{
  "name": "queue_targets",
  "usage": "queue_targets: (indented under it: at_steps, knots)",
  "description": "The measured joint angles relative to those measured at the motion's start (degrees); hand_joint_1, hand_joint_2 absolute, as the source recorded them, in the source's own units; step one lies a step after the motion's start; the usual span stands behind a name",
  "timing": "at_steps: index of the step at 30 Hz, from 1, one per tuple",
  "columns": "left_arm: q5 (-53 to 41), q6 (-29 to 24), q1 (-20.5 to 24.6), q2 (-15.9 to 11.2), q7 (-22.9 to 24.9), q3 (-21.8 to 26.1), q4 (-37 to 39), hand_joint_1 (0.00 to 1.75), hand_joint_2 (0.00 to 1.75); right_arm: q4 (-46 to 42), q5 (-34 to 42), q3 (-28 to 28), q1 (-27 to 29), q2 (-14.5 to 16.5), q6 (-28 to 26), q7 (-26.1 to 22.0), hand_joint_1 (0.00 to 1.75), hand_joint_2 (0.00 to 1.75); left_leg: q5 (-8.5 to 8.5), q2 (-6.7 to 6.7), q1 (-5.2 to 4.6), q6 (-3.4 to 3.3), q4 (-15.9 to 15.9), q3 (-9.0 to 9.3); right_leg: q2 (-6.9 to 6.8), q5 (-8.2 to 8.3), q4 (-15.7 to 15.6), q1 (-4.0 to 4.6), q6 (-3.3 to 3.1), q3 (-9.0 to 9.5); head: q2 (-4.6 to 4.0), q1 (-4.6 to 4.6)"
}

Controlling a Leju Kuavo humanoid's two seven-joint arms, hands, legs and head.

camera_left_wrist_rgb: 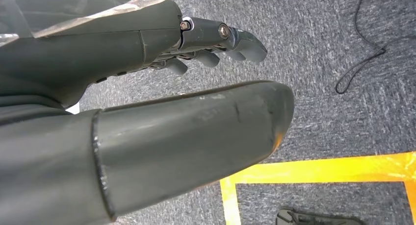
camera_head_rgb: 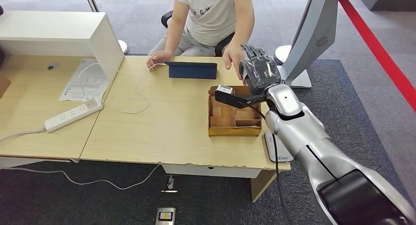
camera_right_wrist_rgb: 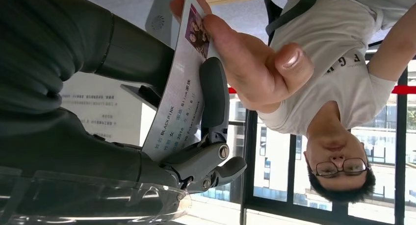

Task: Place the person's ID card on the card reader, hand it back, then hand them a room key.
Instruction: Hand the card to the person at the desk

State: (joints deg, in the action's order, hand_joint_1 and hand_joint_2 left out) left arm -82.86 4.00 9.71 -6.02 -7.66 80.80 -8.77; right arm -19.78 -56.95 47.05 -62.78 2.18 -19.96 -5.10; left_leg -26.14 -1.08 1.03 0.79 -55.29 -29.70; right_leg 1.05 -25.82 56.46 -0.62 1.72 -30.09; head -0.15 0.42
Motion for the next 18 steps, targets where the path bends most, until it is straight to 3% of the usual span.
queue_targets:
  at_steps: [5,6,9,10,18]
  knots:
    - [0.0,-0.06,-0.01,0.22,1.13,-0.02,-0.01,0.0,0.0,0.92,-0.74,0.09,0.16,-0.37,0.01,0.06,1.7,1.75,0.0,0.0,0.0,0.0,0.0,0.0,0.0,0.0,0.0,0.0,0.0,0.0,0.0,0.0]
    - [0.0,-0.1,-0.01,0.27,1.37,-0.02,0.0,0.0,0.0,1.06,-0.89,0.1,0.23,-0.4,-0.02,0.01,1.27,1.75,0.0,0.0,0.0,0.0,0.0,0.0,0.0,0.0,0.0,0.0,0.0,-0.01,0.0,-0.01]
    - [0.0,-0.21,0.0,0.4,2.07,-0.02,0.0,0.0,0.0,1.39,-1.39,0.12,0.54,-0.41,-0.28,-0.22,0.0,0.44,0.0,0.0,0.0,0.0,0.0,-0.01,0.0,0.0,0.0,0.0,-0.01,-0.01,0.0,-0.01]
    - [0.0,-0.22,0.0,0.46,2.25,-0.02,0.0,0.0,0.0,1.46,-1.58,0.14,0.67,-0.39,-0.33,-0.4,0.0,0.0,-0.01,0.0,0.0,0.0,0.0,-0.01,0.0,0.0,0.0,0.0,-0.01,-0.01,0.0,-0.01]
    - [0.02,-0.22,0.03,0.75,3.19,-0.02,-0.02,0.0,0.0,1.78,-2.2,0.38,1.26,0.14,2.03,-2.25,0.0,0.0,0.0,0.01,0.0,0.0,0.01,-0.02,0.01,0.0,0.01,0.0,-0.01,-0.02,0.0,0.0]
